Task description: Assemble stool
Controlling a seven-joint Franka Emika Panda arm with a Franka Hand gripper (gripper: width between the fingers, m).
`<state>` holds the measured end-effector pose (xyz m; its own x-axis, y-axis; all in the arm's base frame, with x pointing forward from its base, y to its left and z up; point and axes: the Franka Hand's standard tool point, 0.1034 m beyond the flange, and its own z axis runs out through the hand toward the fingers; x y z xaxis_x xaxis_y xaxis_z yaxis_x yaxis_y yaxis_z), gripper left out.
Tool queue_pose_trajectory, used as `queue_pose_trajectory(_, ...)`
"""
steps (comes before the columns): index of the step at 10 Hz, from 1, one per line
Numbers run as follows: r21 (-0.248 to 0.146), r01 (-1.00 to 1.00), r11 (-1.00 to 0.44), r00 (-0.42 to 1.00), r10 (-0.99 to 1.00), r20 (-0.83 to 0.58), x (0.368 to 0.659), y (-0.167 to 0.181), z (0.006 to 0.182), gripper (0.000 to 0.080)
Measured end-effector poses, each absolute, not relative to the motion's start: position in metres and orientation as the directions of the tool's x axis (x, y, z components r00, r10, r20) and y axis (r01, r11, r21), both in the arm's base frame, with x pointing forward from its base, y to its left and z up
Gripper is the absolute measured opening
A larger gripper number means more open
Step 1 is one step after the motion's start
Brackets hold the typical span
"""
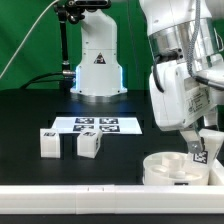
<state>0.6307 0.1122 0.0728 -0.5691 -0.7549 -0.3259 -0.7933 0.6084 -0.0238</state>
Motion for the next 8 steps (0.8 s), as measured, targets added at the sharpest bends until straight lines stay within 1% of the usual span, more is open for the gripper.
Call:
queue_pose_trajectory(1, -0.028, -0.800, 0.599, -0.559, -0.762, -0.326, 0.631, 0.112, 0.073, 0.0629)
queue_pose_trajectory(3, -0.084, -0.874, 0.479, -0.432, -0.845, -0.316, 0.627, 0.102, 0.083, 0.0643)
queue_pose_trajectory(4, -0.098, -0.901, 0.423, -0.377, -0.874, -0.308, 0.625, 0.095, 0.088, 0.0643)
queue_pose_trajectory(5, -0.136, -0.938, 0.320, -0.270, -0.917, -0.294, 0.628, 0.086, 0.093, 0.0648)
queue_pose_trajectory(6, -0.147, -0.953, 0.266, -0.215, -0.932, -0.293, 0.632, 0.080, 0.102, 0.0648)
queue_pose_trajectory(7, -0.144, -0.954, 0.265, -0.212, -0.928, -0.306, 0.638, 0.081, 0.109, 0.0648)
queue_pose_trajectory(8, -0.142, -0.954, 0.264, -0.212, -0.930, -0.301, 0.636, 0.082, 0.106, 0.0648)
